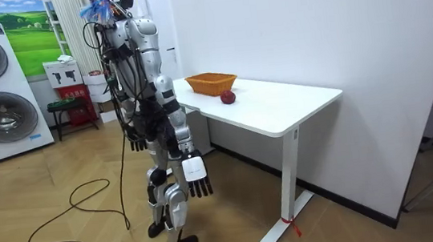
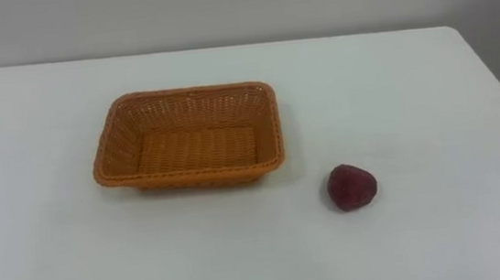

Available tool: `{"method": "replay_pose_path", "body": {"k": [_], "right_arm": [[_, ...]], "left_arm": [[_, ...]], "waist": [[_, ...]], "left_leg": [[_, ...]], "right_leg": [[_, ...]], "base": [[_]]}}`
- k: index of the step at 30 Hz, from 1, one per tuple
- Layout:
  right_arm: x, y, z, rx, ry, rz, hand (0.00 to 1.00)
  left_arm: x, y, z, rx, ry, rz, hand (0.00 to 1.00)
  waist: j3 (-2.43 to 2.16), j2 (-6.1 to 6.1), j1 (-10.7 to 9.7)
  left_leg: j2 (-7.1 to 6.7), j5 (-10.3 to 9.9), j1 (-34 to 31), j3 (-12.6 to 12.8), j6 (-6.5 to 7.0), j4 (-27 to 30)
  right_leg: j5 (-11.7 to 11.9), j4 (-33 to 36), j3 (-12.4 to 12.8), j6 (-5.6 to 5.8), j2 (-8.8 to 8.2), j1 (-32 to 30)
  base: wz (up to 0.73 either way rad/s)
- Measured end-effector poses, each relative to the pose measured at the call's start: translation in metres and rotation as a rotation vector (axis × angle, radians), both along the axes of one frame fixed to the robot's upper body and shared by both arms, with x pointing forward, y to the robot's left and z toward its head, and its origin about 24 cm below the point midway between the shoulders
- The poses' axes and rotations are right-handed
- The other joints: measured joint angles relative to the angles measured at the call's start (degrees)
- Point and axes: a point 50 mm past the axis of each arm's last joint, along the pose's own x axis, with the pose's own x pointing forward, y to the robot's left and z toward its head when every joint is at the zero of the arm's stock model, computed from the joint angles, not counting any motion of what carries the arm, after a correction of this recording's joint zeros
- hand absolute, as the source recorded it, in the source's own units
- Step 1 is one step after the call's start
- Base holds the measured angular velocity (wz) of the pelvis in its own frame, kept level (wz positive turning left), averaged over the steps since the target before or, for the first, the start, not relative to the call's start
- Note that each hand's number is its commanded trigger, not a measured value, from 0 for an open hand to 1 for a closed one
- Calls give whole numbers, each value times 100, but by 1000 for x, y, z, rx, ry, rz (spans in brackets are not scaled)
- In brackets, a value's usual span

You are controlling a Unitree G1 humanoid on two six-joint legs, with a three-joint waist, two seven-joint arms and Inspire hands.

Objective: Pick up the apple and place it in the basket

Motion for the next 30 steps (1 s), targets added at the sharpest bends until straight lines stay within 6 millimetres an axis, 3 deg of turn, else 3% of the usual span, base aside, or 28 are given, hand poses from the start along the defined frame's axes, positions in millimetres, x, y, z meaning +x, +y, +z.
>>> {"method": "replay_pose_path", "body": {"k": [7, 11, 17, 21, 26, 30], "right_arm": [[16, -22, 9, -92, -207, -668, 0], [36, -42, 23, -187, -303, -825, 0], [81, -75, 67, -402, -487, -831, 0], [109, -89, 112, -642, -577, -733, 0], [129, -89, 157, -958, -655, -554, 0], [148, -78, 194, -1215, -796, -372, 0]], "left_arm": [[-11, 13, 4, 68, -40, 96, 0], [-12, 17, 6, 93, -68, 118, 0], [-1, 21, 9, 134, -154, 108, 0], [0, 22, 9, 155, -171, 111, 0], [-2, 20, 9, 164, -166, 78, 0], [2, 21, 10, 165, -184, 39, 0]], "waist": [[-9, -22, -325], [-21, -6, -368], [-36, 4, -380], [-50, 29, -354], [-57, 26, -331], [-69, 20, -92]], "left_leg": [[-8, 0, -3, 25, 0, 3], [-5, 1, -28, 99, 0, 12], [-9, 1, -125, 103, 1, 64], [0, 2, -273, 105, 2, 98], [2, 4, -350, 98, 5, 98], [12, 5, -354, 96, 6, 98]], "right_leg": [[0, 5, 26, 0, 1, -11], [1, 19, 79, 1, 0, -59], [11, 40, 78, 13, -6, -146], [12, 119, 76, 11, -1, -306], [21, 137, 65, 11, 0, -392], [58, 103, 64, 7, 12, -408]], "base": [[-1], [-11], [2], [0], [0], [0]]}}
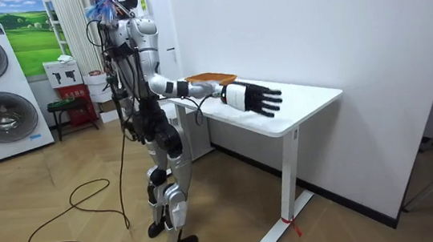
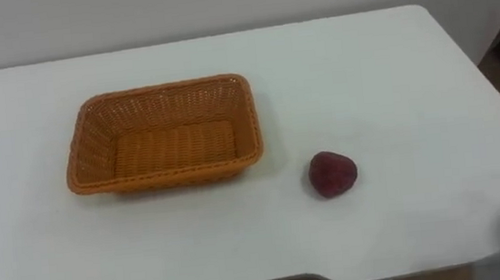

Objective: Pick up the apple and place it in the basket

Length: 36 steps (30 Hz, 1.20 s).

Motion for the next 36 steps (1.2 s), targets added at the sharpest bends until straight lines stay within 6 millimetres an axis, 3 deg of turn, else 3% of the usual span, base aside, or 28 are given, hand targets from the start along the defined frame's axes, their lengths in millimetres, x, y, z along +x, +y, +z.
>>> {"method": "replay_pose_path", "body": {"k": [6, 9, 12, 16, 30, 36], "right_arm": [[22, 27, 26, -241, 2, 184, 0], [33, 41, 25, -268, 26, 315, 0], [41, 57, 21, -285, 55, 456, 0], [50, 78, 15, -274, 82, 638, 0], [57, 111, 3, -250, 127, 913, 0], [55, 113, -1, -240, 149, 954, 0]], "left_arm": [[-1, -6, -2, -16, 18, -52, 0], [2, -10, -3, -32, 15, -75, 0], [8, -9, -2, -35, 1, -80, 0], [16, -9, -2, -35, -16, -100, 0], [18, -14, -3, -60, -13, -143, 0], [19, -15, -4, -68, -15, -138, 0]], "waist": [[-7, 10, 171], [-14, 0, 238], [33, -27, 246], [60, -38, 249], [42, -40, 327], [26, 10, 339]], "left_leg": [[1, 2, -97, -31, 2, 19], [7, 3, -82, -27, 2, 13], [10, 3, -33, -26, 2, -1], [10, 3, -34, -28, 2, -3], [4, 3, -32, -68, 2, 3], [5, 3, -5, -67, 2, 5]], "right_leg": [[2, 16, -37, -2, -1, -71], [4, 9, -17, -6, 2, -70], [8, -13, -19, -9, 3, -18], [9, -16, -34, -8, 2, -9], [12, -26, -68, -7, 0, 13], [12, -9, -64, -8, -2, 30]], "base": [[3], [0], [0], [0], [1], [0]]}}
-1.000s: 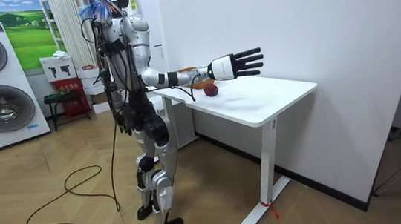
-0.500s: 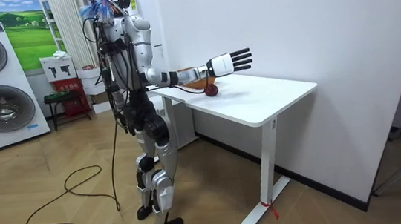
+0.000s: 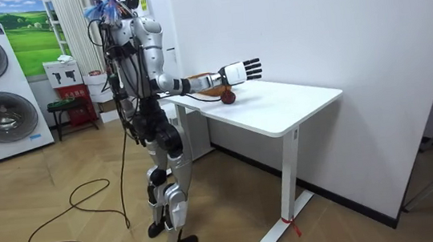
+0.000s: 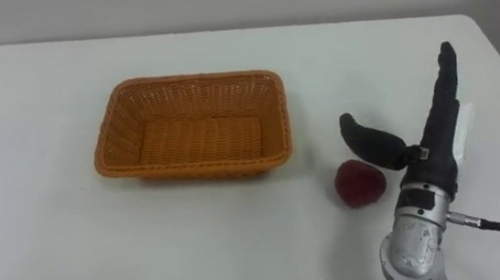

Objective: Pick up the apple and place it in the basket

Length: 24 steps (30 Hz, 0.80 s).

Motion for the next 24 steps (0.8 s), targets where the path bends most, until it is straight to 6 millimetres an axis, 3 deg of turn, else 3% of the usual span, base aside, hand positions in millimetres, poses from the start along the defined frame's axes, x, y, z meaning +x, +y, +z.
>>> {"method": "replay_pose_path", "body": {"k": [6, 13, 24], "right_arm": [[-5, 5, -7, 3, 41, 49, 0], [-17, 11, -28, -1, 166, 127, 0], [-31, 14, -53, -29, 332, 228, 0]], "left_arm": [[-1, -1, -1, -19, 10, -3, 0], [-1, -5, -2, -29, 31, -41, 0], [0, -4, -2, -43, 41, -51, 0]], "waist": [[10, 31, -12], [12, 105, -36], [-17, 25, -7]], "left_leg": [[12, -2, 35, 2, -2, -6], [19, -3, 0, 6, -2, -4], [17, -1, 53, 19, -1, -6]], "right_leg": [[3, -3, -10, -4, 6, 61], [14, 0, -13, -10, 10, 58], [14, -9, 2, -10, 6, 82]], "base": [[0], [0], [0]]}}
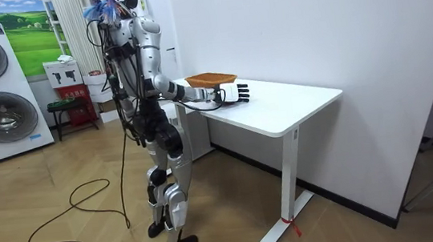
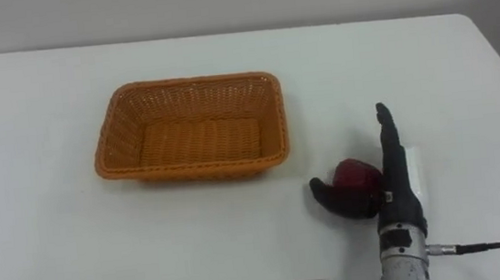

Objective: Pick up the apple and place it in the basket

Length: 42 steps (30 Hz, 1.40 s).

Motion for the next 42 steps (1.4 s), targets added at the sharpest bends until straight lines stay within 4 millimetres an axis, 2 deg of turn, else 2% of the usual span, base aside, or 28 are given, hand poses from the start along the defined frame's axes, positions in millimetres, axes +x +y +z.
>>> {"method": "replay_pose_path", "body": {"k": [2, 5, 6, 9, 15, 18, 20, 30, 39, 41, 42], "right_arm": [[-1, 0, -3, -19, 16, 14, 0], [-2, 1, -6, -50, 38, 44, 0], [-2, 1, -7, -49, 41, 49, 42], [-3, 0, -9, -54, 43, 56, 100], [-2, -5, -9, -118, 16, 35, 100], [-2, -12, -11, -128, 17, 7, 100], [-2, -15, -13, -133, 11, -12, 100], [-2, -18, -17, -132, 2, -65, 100], [5, -16, -9, -75, -19, -87, 100], [7, -17, -6, -46, -24, -102, 100], [9, -16, -3, -35, -31, -100, 100]], "left_arm": [[0, 1, 0, 0, 4, 0, 0], [2, 1, 0, -6, 3, -4, 0], [3, 1, 0, -6, 1, -5, 0], [5, 0, 0, -7, -2, -24, 0], [8, 1, 1, -2, -12, -28, 0], [10, 1, 1, 0, -19, -29, 0], [10, 1, 1, 2, -22, -29, 0], [10, 3, 1, 45, -47, 1, 0], [6, 2, 0, 37, -29, -7, 0], [7, 2, 0, 35, -31, -4, 0], [9, 2, 1, 32, -36, -4, 0]], "waist": [[-4, -29, -4], [16, -52, -3], [18, -67, -2], [25, -89, -22], [14, -76, -123], [-41, -62, -151], [-46, -46, -146], [-38, -54, -143], [-31, -62, -93], [-18, -45, -62], [3, -25, -58]], "left_leg": [[2, 0, 14, -2, 0, 0], [5, -1, 26, -19, -1, -7], [5, -2, 26, -24, -2, -11], [10, -3, -18, -47, -1, -8], [12, -3, -20, -40, -1, -3], [15, -2, -1, -39, -2, 1], [22, -2, 28, -41, -2, 3], [53, -4, 95, -46, -5, -6], [46, -5, 56, 13, -8, -43], [46, -5, 75, 34, -8, -43], [45, -5, 62, 34, -8, -43]], "right_leg": [[0, -1, 7, 0, 3, 19], [0, -8, 10, 0, 5, 30], [1, -7, 9, -1, 6, 34], [15, -5, -15, -2, 7, -13], [22, -7, -15, -2, 12, -16], [37, -69, -20, -7, 19, 6], [56, -102, -18, -7, 28, 44], [81, -178, -24, -11, 38, 157], [96, -173, -6, -9, 50, 84], [96, -171, 14, -10, 53, 118], [96, -172, 12, -9, 53, 116]], "base": [[0], [0], [0], [1], [0], [0], [0], [0], [-2], [-6], [0]]}}
